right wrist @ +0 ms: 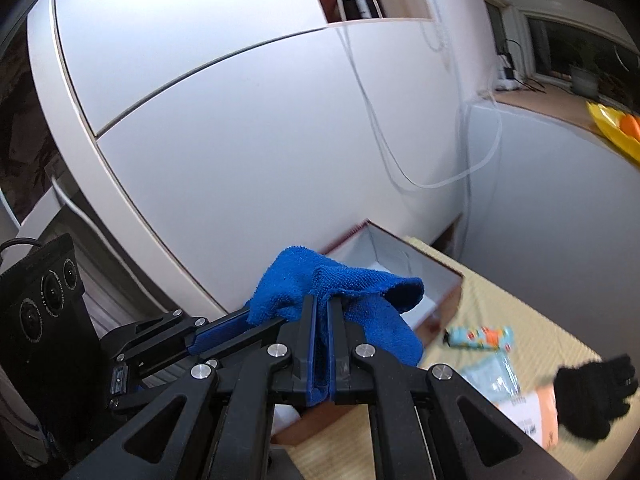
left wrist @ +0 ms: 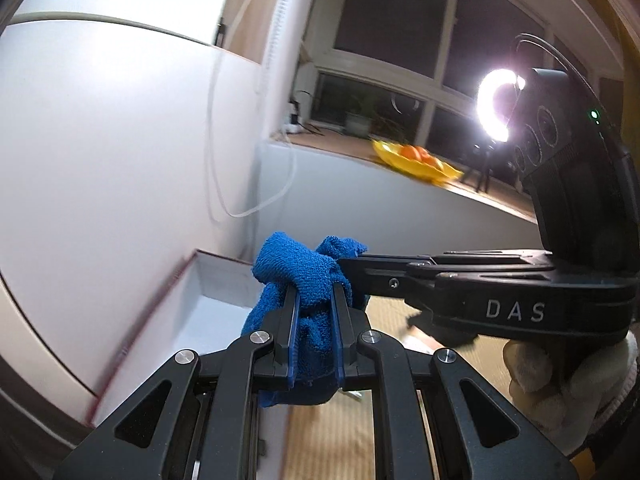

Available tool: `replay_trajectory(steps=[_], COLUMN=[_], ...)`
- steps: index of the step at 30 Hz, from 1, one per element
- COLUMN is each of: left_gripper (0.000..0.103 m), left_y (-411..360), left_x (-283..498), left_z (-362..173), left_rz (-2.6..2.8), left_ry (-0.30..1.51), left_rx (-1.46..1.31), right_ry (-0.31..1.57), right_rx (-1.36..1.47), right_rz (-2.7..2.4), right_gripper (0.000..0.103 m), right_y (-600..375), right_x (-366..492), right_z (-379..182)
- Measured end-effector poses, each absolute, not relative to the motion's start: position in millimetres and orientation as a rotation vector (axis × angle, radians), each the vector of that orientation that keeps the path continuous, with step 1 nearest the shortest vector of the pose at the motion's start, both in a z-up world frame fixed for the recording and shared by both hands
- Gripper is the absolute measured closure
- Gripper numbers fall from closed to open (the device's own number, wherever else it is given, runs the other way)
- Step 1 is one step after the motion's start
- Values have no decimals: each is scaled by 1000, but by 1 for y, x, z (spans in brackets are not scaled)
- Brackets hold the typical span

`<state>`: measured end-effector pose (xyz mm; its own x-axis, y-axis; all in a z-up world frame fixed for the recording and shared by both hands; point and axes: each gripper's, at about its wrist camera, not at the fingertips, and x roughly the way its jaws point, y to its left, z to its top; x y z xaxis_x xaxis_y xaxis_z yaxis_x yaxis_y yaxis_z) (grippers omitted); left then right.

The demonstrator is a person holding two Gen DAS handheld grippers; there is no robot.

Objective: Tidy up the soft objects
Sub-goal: 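Carry the blue towel with the left gripper into the shoebox and release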

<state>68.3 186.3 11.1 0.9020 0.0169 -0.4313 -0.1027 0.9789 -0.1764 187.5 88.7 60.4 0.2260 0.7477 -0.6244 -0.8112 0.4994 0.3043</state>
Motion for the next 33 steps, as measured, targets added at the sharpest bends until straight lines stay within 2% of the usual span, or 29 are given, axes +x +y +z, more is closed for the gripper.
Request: replay_trajectory(steps=[6,19,21,22,23,24,26,27,28,33], left_gripper=[91,91,89,85,79,73,51,46,40,40], left_y=[213,234,234,235,236,238,239,241,242,243], left_x=[86,127,128,129,128,126,121,120,118,116], left_z=[8,-36,-40,-42,-43,-43,-42,-41,-39,-31], left_rz=[130,187,187,182,178,184,206,211,215,223], left_ry=[454,598,618,628,633,636,626,624,619,613], left_rx=[-191,-186,-192,-197,-203,-208,-213,-216,-227,-241], right_ry=[798,904,915,918,924,929,915,902,898,874], right_rx=[-109,-104,-109,-112,-113,-111,-107,-100,-91,-84], right_rz=[1102,1034,1023,1020,1022,1022,987,985,992,955], right_gripper=[98,98,96,95,86,66,39,34,34,33], right_y=[124,148,148,148,147,146,142,139,135,117], right_x=[204,249,252,253,254,254,257,257,257,258], right_z=[54,-2,-8,-9,-10,-11,-10,-8,-6,3])
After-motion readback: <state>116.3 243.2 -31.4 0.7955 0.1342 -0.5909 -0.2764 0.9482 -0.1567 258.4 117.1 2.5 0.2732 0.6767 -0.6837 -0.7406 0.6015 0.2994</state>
